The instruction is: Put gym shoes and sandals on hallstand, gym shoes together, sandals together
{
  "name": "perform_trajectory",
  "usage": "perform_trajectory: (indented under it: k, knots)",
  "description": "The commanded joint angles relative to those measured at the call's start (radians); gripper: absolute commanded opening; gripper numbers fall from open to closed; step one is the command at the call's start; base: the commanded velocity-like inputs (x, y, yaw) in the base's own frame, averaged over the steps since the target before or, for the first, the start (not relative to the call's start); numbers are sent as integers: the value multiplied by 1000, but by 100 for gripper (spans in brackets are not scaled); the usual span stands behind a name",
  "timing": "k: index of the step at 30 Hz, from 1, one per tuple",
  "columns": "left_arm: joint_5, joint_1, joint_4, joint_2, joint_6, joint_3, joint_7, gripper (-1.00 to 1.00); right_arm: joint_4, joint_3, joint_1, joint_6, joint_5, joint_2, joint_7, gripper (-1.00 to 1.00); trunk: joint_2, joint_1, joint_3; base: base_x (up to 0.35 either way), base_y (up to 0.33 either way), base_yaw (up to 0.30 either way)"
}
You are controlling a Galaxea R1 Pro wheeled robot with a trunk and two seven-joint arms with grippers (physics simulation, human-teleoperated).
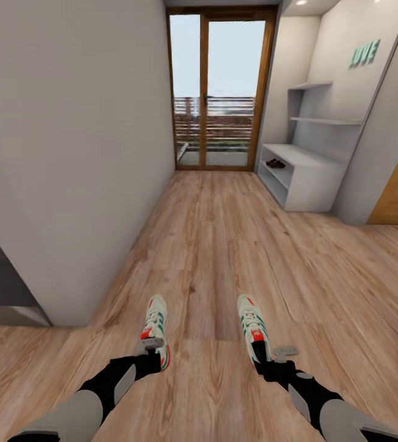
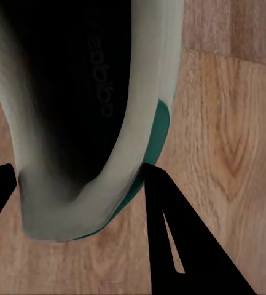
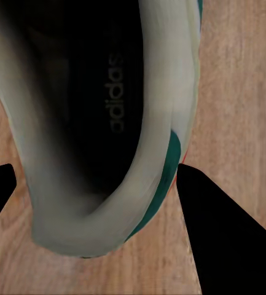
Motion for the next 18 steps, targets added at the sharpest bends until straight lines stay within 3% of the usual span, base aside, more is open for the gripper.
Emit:
perform_trajectory:
  k: [1, 9, 18]
  knots:
    - [-2, 0, 0, 0, 0, 3, -2, -100, 0, 0, 0, 0, -1, 0, -2, -100, 0, 0, 0, 328, -180, 0]
    - [-2, 0, -1, 28, -1, 15, -2, -100, 0, 0, 0, 0, -1, -1, -2, -100, 0, 0, 0, 328, -180, 0]
    - [-3, 0, -1, 33, 0, 15, -2, -100, 0, 0, 0, 0, -1, -1, -3, -100, 0, 0, 0, 337, -111, 0]
